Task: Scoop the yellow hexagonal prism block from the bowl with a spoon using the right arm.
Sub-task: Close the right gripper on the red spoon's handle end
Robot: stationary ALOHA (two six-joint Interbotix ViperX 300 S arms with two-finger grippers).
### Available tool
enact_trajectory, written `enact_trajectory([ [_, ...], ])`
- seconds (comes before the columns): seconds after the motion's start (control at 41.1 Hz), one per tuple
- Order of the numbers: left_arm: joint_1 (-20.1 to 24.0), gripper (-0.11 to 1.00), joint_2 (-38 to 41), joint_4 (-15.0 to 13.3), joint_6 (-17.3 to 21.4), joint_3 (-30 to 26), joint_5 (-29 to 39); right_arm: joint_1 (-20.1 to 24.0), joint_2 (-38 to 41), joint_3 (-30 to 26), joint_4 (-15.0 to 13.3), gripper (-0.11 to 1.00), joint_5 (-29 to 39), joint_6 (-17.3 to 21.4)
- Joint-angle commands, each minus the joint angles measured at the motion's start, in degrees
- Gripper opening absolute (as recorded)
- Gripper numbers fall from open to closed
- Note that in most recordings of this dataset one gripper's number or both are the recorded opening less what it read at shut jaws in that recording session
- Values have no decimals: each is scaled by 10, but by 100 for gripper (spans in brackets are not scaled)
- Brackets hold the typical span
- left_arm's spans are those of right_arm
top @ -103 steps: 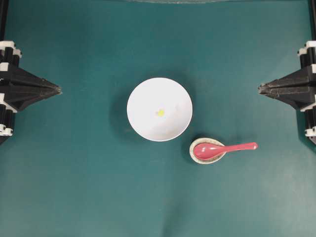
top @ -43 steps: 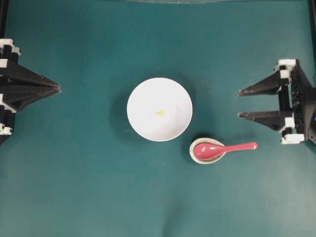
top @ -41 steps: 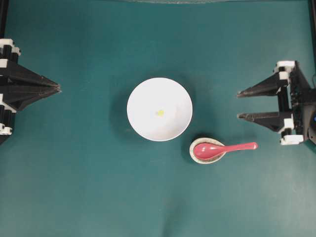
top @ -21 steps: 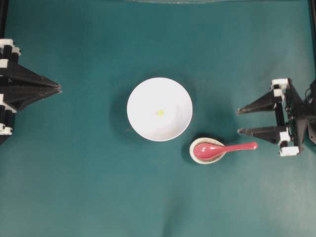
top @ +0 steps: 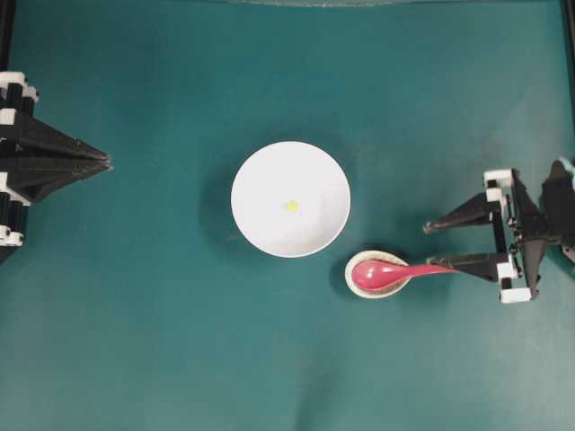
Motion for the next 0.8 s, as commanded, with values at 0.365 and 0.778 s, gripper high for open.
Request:
enact_trajectory([
  [0.365, 1, 11, 4, 2, 0, -14, -2, 58, 111, -30, 48, 58, -45, 18],
  [0.778, 1, 11, 5, 2, 0, -14, -1, 74, 138, -30, 49, 58, -45, 39],
])
